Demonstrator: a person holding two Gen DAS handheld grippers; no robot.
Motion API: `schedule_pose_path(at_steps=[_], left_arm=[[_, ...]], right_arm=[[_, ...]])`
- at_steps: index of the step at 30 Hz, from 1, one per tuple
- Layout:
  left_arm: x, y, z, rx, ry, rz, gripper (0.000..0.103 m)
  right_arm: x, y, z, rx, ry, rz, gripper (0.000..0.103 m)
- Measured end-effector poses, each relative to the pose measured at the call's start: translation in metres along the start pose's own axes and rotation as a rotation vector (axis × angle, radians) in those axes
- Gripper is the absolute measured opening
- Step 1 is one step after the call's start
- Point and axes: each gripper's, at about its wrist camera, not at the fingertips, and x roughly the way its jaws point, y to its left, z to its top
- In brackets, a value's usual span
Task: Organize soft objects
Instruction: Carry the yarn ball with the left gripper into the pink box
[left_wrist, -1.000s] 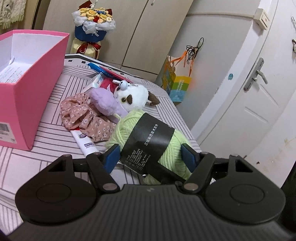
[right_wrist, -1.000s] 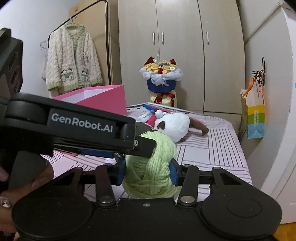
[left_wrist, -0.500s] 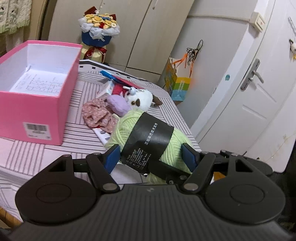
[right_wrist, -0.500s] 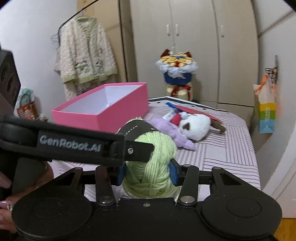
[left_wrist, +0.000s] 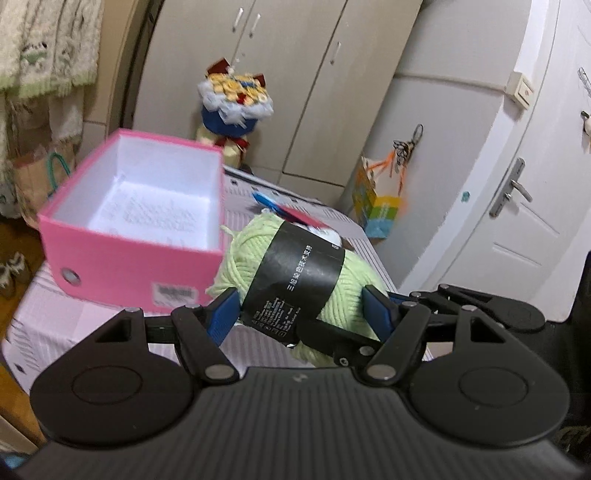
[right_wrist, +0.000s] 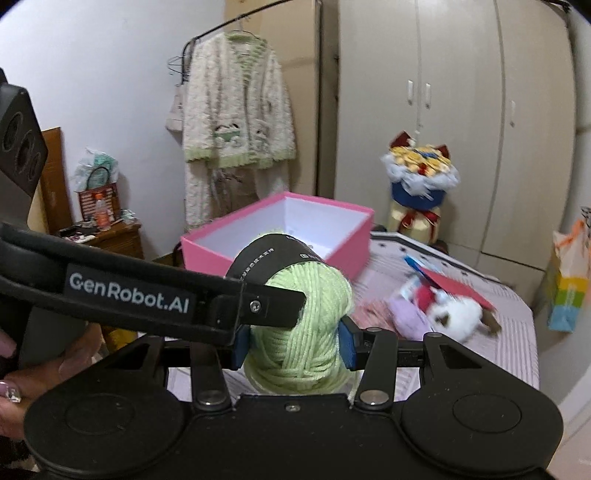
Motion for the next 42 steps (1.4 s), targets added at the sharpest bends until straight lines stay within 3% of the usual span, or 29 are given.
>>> schedule_pose_path(at_steps=[8, 15, 19, 26, 34, 42], left_arm=[[-0.015, 0.047, 0.052, -0.058, -0.076, 0.03, 0.071], [0.012, 0.089, 0.102, -0.094, -0.099, 0.103, 0.071], [0.05, 0.112, 0.126, -0.113, -0.039, 0.11, 0.071], [0.101, 0.137, 0.146, -0.154, 0.027, 0.127, 0.071], [0.185, 0.166, 0.169, -0.237, 0.13, 0.174, 0.069], [0.228, 0.194, 0.171, -0.339, 0.231, 0.185, 0.069]], right_arm=[[0.038, 0.018, 0.061, -0.062, -0.037, 0.067, 0.053], [0.104, 0.014, 0.11, -0.085, -0.033, 0.138, 0.053], [0.143, -0.009, 0.124, 0.001, 0.019, 0.181, 0.053], [0.2, -0.034, 0.132, 0.005, 0.078, 0.196, 0.053], [0.285, -0.062, 0.149, -0.041, 0.255, 0.209, 0.053], [0.33, -0.065, 0.144, -0.152, 0.354, 0.205, 0.054]])
